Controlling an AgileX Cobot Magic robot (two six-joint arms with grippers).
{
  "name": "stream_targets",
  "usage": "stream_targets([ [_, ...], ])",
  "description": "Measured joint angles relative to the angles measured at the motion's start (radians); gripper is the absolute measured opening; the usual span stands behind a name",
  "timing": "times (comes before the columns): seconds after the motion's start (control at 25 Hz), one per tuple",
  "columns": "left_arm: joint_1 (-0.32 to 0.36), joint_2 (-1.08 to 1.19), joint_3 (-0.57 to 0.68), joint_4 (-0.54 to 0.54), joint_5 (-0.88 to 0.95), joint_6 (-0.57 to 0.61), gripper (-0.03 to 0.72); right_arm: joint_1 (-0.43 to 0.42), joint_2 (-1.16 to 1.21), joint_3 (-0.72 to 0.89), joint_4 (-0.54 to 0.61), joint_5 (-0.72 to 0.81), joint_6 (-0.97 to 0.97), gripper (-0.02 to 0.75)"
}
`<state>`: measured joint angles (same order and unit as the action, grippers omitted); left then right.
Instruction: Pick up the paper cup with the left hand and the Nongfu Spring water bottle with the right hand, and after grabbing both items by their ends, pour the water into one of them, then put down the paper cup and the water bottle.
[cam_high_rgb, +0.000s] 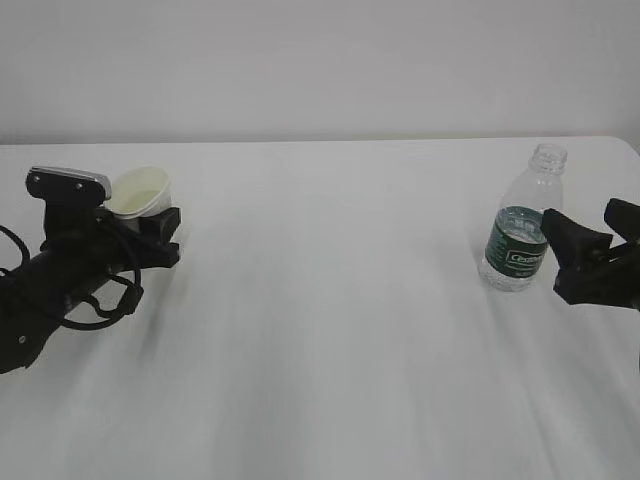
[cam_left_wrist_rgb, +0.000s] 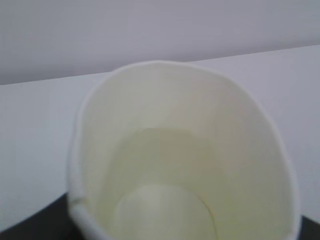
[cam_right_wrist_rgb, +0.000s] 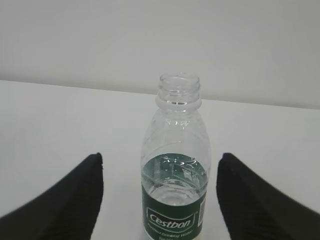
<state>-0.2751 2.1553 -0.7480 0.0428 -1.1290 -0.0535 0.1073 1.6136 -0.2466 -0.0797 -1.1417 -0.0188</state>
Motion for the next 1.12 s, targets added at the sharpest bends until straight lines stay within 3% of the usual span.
stream_targets([
  [0.8,0.000,0.077,-0.023,-0.026,-0.002,0.054,0.431,0.000,0.000,0.000,0.000,0.000,0.000,0.544],
  [1.12,0.000,0.078,-0.023,-0.026,-0.002,0.054,0.495,0.000,0.000,0.000,0.000,0.000,0.000,0.544],
])
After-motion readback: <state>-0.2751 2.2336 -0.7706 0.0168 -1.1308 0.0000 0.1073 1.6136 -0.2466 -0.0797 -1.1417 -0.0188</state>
